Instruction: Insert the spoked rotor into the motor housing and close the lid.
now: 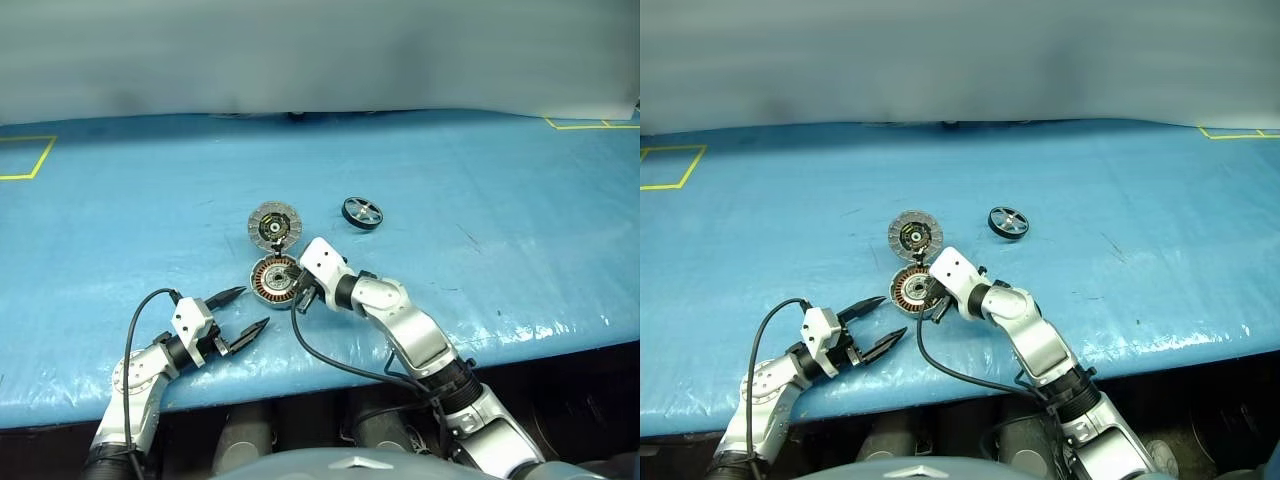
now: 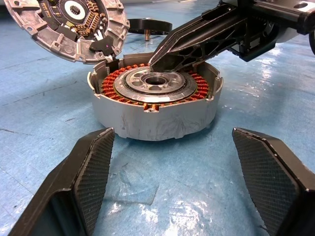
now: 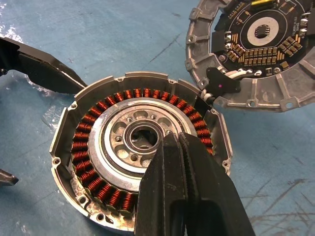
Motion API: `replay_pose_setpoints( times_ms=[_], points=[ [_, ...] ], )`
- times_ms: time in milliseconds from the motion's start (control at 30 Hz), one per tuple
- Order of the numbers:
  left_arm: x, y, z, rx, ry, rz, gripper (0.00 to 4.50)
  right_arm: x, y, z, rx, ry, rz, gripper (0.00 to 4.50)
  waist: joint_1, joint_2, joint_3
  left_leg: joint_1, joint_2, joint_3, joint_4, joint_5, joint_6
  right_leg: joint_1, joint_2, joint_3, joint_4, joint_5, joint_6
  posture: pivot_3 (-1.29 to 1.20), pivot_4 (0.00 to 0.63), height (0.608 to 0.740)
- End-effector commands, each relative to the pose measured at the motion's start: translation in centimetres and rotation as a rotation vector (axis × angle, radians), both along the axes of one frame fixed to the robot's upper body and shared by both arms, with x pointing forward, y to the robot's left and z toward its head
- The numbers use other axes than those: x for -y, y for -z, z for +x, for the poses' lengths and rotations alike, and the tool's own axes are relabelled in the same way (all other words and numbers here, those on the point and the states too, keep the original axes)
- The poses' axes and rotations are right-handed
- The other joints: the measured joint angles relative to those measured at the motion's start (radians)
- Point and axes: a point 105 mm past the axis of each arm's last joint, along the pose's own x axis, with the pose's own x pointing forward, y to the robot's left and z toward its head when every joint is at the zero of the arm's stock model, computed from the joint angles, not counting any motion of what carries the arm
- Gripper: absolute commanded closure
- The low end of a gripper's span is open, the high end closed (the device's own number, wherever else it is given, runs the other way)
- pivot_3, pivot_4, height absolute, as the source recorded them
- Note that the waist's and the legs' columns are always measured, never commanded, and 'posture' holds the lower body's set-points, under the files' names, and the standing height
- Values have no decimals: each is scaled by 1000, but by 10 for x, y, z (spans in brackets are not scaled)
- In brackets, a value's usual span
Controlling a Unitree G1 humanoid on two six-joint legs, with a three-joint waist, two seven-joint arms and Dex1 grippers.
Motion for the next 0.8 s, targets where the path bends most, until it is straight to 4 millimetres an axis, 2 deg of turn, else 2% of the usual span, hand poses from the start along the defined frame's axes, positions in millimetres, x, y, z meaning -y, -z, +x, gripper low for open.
replay_pose_setpoints(
  times_ms=[33,267,367,500,667,800],
  points=[
    [0,-3,0,21,2,3,432,-2,-17,2,53,-2,35,4451,0,0,0,0,0,0,0,0,0,0,0,0,0,0,0,0,150,740],
    [-11,-10,-1,18,-20,-26,432,9,-30,8,82,48,74,4451,0,0,0,0,0,0,0,0,0,0,0,0,0,0,0,0,150,740],
    [-23,-14,-6,1,-35,-35,432,37,-41,18,123,131,76,4451,-1,0,0,0,0,0,0,0,0,0,0,0,0,0,0,0,150,740],
    [-26,-20,-8,-12,-33,-62,432,76,-58,38,201,255,50,4451,3,1,0,0,0,0,0,0,0,0,-1,0,-1,0,0,0,150,740],
    [-23,-24,-5,3,-28,-71,432,120,-65,66,244,413,-14,2908,1,1,1,0,-1,0,0,0,0,0,-1,0,0,0,0,0,150,740],
    [-15,-23,-2,14,-16,-77,432,140,-59,84,203,468,-27,2908,-1,1,1,0,0,1,-1,0,0,1,1,0,0,0,0,0,150,740]
  ],
)
